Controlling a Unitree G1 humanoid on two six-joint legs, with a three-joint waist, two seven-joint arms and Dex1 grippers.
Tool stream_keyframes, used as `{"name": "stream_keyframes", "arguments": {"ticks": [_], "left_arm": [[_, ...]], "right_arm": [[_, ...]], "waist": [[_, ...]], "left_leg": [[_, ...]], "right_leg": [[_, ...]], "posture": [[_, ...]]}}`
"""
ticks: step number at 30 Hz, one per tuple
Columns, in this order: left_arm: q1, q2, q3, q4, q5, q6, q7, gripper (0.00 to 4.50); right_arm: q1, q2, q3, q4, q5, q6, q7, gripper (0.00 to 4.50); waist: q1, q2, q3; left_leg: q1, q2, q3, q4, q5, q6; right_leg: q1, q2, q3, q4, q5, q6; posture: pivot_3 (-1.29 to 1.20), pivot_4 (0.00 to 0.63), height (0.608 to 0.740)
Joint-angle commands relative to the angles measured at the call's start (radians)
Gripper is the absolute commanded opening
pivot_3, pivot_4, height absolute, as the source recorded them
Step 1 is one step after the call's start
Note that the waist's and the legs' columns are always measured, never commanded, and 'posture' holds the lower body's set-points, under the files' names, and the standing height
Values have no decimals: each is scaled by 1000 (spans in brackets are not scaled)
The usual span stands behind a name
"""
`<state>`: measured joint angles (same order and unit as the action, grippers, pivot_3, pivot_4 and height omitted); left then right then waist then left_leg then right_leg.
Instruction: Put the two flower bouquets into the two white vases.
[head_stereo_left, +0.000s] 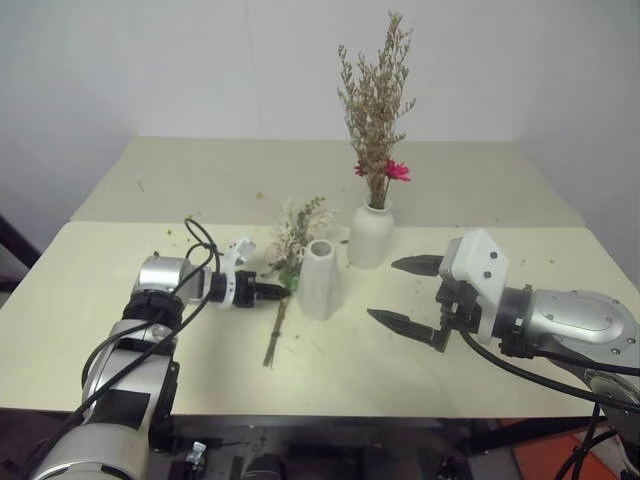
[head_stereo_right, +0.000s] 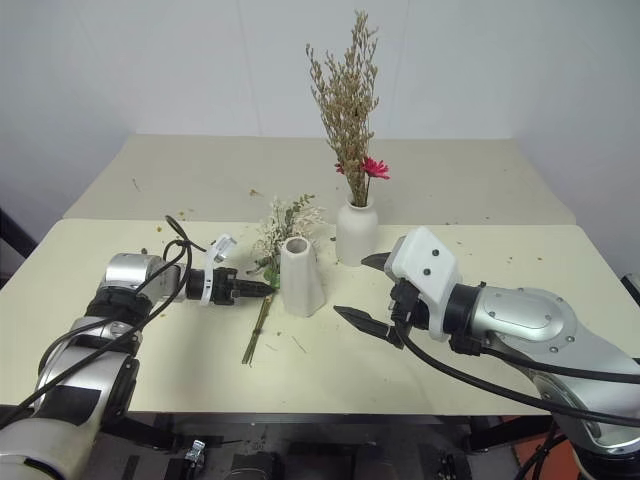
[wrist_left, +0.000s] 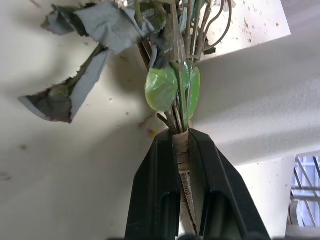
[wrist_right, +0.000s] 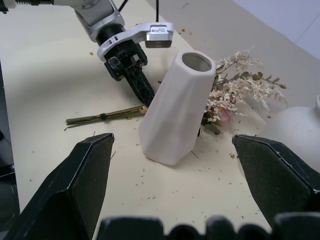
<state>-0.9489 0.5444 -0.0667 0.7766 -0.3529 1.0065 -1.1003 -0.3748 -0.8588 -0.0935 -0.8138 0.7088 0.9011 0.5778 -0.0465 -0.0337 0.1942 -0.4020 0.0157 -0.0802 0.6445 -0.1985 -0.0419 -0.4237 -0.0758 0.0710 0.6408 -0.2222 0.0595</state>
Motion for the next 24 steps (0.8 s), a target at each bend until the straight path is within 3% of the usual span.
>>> {"name": "stream_keyframes", "arguments": {"ticks": [1,5,11,15,24], "left_arm": [[-11,80,108,-76,-19,-31,54,118],[-37,147,251,-248,-93,-45,86,118],[-96,104,482,-484,-247,-231,170,118],[-127,38,473,-510,-257,-386,165,118],[-190,-86,438,-285,-336,-477,-37,118]], "right_arm": [[-3,2,-25,-19,0,-22,-8,4500],[0,-1,-34,-16,6,-19,-4,4500],[-6,-4,-5,13,-28,-43,14,4500],[-13,11,15,27,-54,-69,18,4500],[20,29,15,-1,-94,-73,-17,4500]], "waist": [[-2,0,0],[3,-1,0],[24,-1,1],[27,-1,1],[18,-1,0]], "left_leg": [[0,0,0,0,0,0],[-2,0,0,0,0,0],[-3,-1,0,1,0,0],[-1,-1,0,1,0,0],[-2,-1,0,1,0,0]], "right_leg": [[0,0,0,0,0,0],[-1,0,0,0,0,0],[-1,-1,-1,-2,2,-2],[1,-1,-1,-1,1,1],[-1,-1,-1,-2,3,-3]], "posture": [[0,150,740],[0,150,740],[0,150,740],[0,150,740],[0,150,740]]}}
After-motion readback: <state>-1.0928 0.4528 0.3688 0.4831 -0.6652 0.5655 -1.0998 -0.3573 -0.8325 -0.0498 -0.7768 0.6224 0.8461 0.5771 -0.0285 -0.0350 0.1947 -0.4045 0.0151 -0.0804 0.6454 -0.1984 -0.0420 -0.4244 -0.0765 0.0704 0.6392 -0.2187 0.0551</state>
